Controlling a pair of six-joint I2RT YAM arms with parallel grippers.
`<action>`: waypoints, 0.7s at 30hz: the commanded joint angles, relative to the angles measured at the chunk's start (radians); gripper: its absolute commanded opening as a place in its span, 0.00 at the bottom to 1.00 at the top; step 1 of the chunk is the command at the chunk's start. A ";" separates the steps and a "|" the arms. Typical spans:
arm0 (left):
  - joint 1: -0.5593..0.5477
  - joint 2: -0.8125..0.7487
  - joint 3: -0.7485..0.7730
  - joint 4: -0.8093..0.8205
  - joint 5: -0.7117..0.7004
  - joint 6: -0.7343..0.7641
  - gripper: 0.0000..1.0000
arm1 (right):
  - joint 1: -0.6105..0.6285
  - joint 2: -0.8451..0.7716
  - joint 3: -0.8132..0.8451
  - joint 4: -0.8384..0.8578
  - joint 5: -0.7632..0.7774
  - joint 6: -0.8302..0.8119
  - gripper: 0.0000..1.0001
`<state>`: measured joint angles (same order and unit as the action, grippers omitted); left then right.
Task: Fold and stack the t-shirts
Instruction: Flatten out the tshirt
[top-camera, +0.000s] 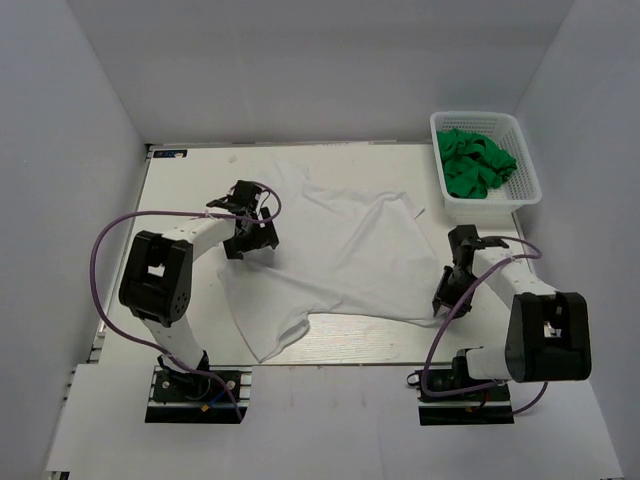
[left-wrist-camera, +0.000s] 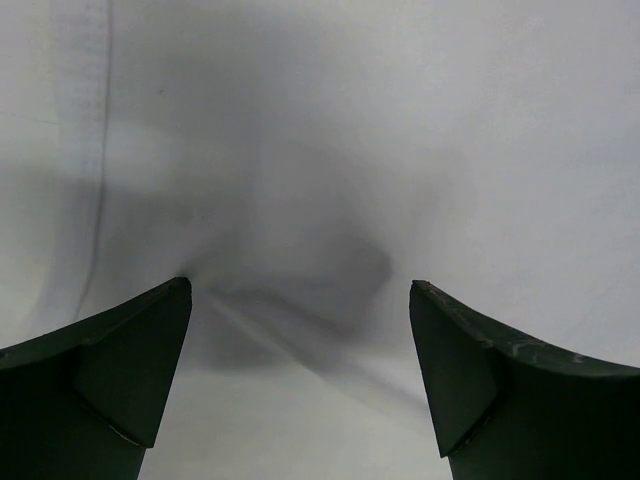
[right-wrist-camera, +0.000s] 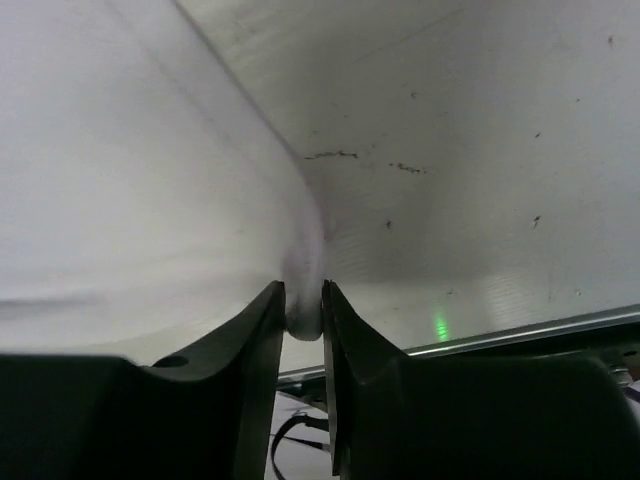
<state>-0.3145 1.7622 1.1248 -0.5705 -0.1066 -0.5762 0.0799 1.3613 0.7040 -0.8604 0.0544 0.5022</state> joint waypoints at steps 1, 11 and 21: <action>0.008 -0.084 0.055 -0.043 -0.015 0.015 1.00 | 0.003 -0.074 0.121 0.027 -0.031 -0.051 0.50; -0.012 -0.150 0.015 0.018 0.113 0.029 1.00 | 0.023 -0.157 0.212 0.371 -0.275 -0.087 0.90; -0.012 -0.144 -0.115 0.023 0.199 -0.068 1.00 | 0.136 -0.007 0.103 0.497 -0.265 -0.086 0.90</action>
<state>-0.3233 1.6512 1.0508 -0.5468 0.0650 -0.6079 0.1810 1.3449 0.8333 -0.4145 -0.2104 0.4335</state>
